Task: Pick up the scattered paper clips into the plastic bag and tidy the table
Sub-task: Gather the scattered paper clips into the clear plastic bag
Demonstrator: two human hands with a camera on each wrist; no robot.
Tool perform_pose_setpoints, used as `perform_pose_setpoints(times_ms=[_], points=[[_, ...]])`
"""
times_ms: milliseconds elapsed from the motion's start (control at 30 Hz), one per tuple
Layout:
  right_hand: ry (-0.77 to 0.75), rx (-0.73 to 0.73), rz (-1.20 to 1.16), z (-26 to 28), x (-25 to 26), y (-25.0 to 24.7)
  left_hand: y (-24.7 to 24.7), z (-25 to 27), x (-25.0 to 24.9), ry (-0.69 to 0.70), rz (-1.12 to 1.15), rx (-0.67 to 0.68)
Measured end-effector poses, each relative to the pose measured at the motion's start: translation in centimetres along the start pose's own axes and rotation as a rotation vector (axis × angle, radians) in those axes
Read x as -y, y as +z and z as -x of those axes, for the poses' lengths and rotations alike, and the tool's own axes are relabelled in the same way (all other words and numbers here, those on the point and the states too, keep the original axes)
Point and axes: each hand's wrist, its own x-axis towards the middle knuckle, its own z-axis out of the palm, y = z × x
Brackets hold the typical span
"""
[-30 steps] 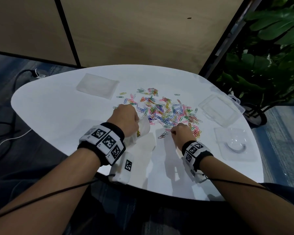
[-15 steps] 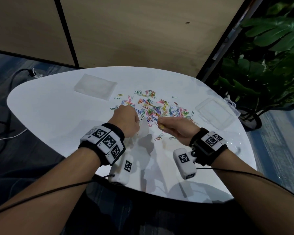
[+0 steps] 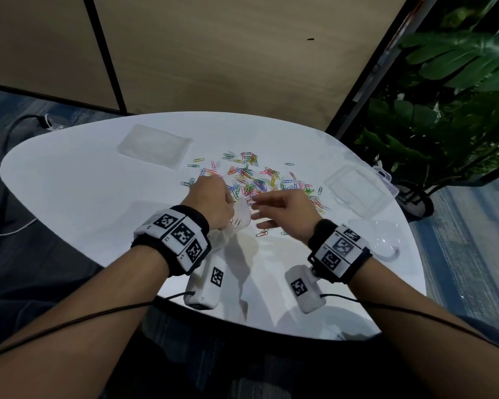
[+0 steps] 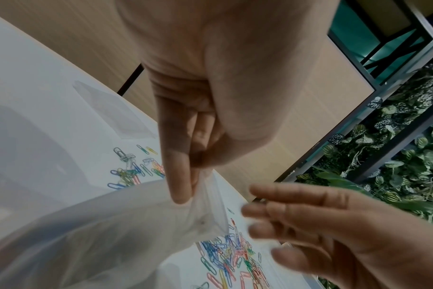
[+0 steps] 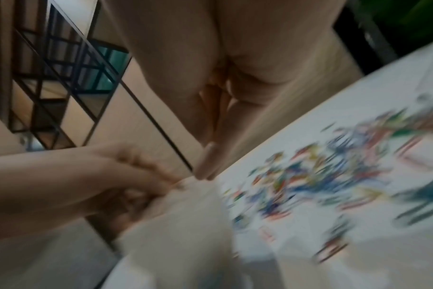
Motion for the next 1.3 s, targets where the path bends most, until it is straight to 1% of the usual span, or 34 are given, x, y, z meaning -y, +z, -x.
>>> perform_pose_setpoints(times_ms=[67,100,133,167,200,233,267,300,400,467,533,667,800,900,967,1067,1100,1133,1200,1300], points=[[-0.001,-0.113,0.141,-0.2,-0.9,-2.9,-0.2,0.0,0.0,-0.001,-0.025,0.0],[0.051,-0.179,0.279,-0.5,-1.9,-4.7,-0.3,-0.1,0.0,-0.003,-0.037,0.002],[0.144,-0.222,0.447,-1.0,-3.4,-6.4,-0.4,0.0,0.1,-0.007,-0.043,0.004],[0.273,-0.225,0.632,-1.2,-4.9,-8.0,-0.4,-0.1,0.1,-0.008,-0.047,0.007],[0.4,-0.184,0.812,-1.3,-6.3,-9.0,-0.4,-0.1,0.1,-0.009,-0.05,0.008],[0.493,-0.13,0.954,-1.5,-7.8,-9.7,-0.4,-0.1,0.0,-0.008,-0.052,0.007],[0.537,-0.089,1.053,-1.6,-9.3,-10.0,-0.5,-0.1,-0.1,-0.006,-0.053,0.008],[0.546,-0.086,1.108,-1.8,-10.2,-10.0,-0.5,-0.1,-0.1,-0.005,-0.053,0.011],[0.428,-0.198,1.138,-2.4,-10.5,-9.0,-0.6,0.0,0.0,-0.007,-0.037,0.011],[0.367,-0.238,1.14,-3.4,-10.1,-8.8,-0.6,0.1,0.2,-0.002,-0.027,0.007],[0.347,-0.246,1.115,-4.4,-9.5,-8.6,-0.7,0.2,0.3,0.003,-0.023,0.003],[0.34,-0.16,1.068,-6.0,-9.0,-7.8,-1.1,0.3,0.2,0.005,-0.043,0.007],[0.307,-0.035,1.191,-6.5,-9.0,-7.0,-1.0,0.0,0.3,0.017,-0.062,0.006],[0.279,-0.015,1.208,-6.3,-9.2,-6.2,-0.8,0.0,0.3,0.022,-0.063,0.001],[0.203,-0.074,1.186,-6.1,-9.4,-5.6,-0.7,0.1,0.4,0.02,-0.062,0.004],[0.035,-0.216,1.16,-6.0,-9.2,-4.5,-0.8,0.3,0.5,0.019,-0.057,0.003],[0.013,-0.233,1.162,-6.0,-9.2,-4.3,-0.8,0.4,0.5,0.019,-0.054,0.001],[0.004,-0.235,1.163,-6.0,-9.0,-4.3,-0.8,0.4,0.5,0.018,-0.051,0.0],[0.035,-0.225,1.139,-6.0,-8.5,-4.6,-0.8,0.5,0.4,0.022,-0.05,0.002],[0.123,-0.256,0.952,-6.2,-7.8,-6.1,-0.7,0.4,0.2,0.034,-0.057,0.014]])
